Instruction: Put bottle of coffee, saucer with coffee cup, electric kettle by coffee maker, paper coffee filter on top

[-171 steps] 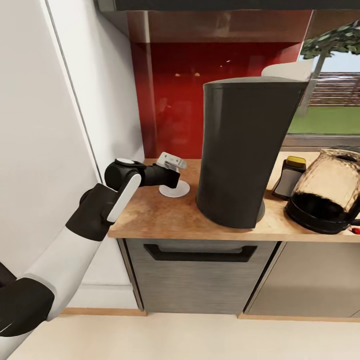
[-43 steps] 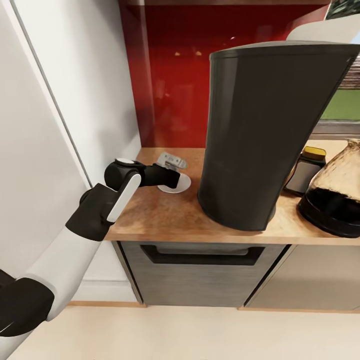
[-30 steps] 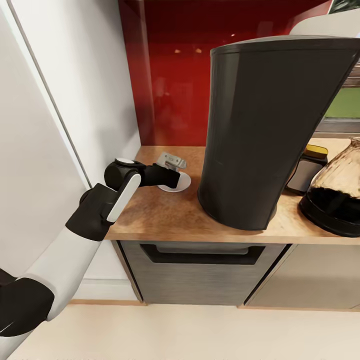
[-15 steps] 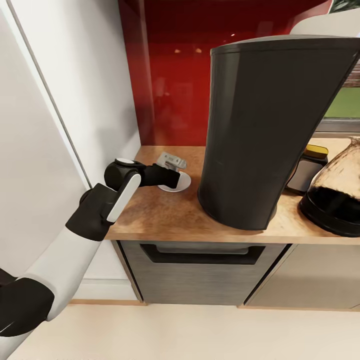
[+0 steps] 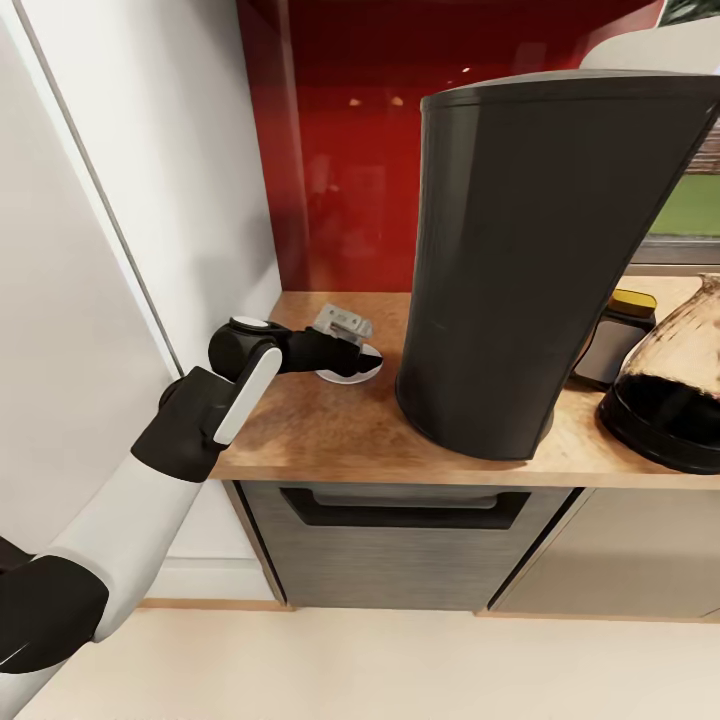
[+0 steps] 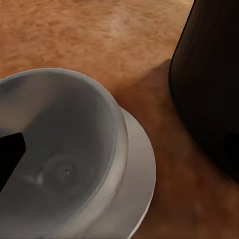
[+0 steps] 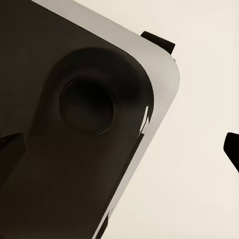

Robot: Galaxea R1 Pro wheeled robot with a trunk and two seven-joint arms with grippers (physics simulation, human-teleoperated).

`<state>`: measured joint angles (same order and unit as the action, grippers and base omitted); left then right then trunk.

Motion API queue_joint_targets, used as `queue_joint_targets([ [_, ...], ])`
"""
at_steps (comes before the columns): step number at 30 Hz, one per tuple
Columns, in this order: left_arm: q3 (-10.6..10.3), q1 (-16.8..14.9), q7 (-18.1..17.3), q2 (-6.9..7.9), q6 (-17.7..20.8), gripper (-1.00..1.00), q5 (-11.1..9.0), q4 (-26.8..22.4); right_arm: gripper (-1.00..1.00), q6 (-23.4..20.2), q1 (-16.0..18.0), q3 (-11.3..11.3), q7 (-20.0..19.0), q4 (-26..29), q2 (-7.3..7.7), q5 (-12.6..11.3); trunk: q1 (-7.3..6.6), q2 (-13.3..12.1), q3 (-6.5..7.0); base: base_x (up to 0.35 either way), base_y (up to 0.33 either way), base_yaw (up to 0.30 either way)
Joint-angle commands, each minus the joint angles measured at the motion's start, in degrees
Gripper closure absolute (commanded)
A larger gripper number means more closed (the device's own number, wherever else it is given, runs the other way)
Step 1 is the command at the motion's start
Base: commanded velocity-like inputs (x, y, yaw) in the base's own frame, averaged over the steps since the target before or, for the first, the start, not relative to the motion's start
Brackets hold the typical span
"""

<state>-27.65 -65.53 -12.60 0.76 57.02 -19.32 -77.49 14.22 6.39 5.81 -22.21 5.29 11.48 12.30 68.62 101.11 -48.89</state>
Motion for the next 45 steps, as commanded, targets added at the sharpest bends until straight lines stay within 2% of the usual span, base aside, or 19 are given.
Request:
queue_joint_targets([
  [1,-0.04,-0.05,-0.5,0.03,0.12,-1.0,0.51,-0.03,-1.0,0.29,0.03,0.43,0.06,-0.01,0.03,0.09,-0.01,0.02,-0.05,0.0,0.0,0.0],
  [30,-0.04,-0.06,-0.5,0.03,0.12,-1.0,0.51,-0.13,-1.0,0.29,0.03,0.48,0.06,-0.01,0.03,0.09,-0.01,0.02,-0.05,0.0,0.0,0.0],
  [35,-0.04,-0.05,-0.5,0.03,0.18,-1.0,0.51,-0.06,-1.0,0.29,0.03,0.47,0.06,-0.01,0.03,0.09,-1.1,-1.98,0.85,0.0,0.0,0.0],
  [42,-0.04,-0.06,-0.5,0.03,0.2,-1.0,0.51,-0.1,-1.0,0.29,0.03,0.45,0.06,-0.01,0.03,0.09,-1.1,-1.98,0.85,0.0,0.0,0.0],
  [45,-0.04,-0.05,-0.5,0.03,0.19,-1.0,0.51,-0.1,-1.0,0.29,0.03,0.45,0.06,-0.01,0.03,0.09,-1.76,-3.19,1.39,0.0,0.0,0.0],
])
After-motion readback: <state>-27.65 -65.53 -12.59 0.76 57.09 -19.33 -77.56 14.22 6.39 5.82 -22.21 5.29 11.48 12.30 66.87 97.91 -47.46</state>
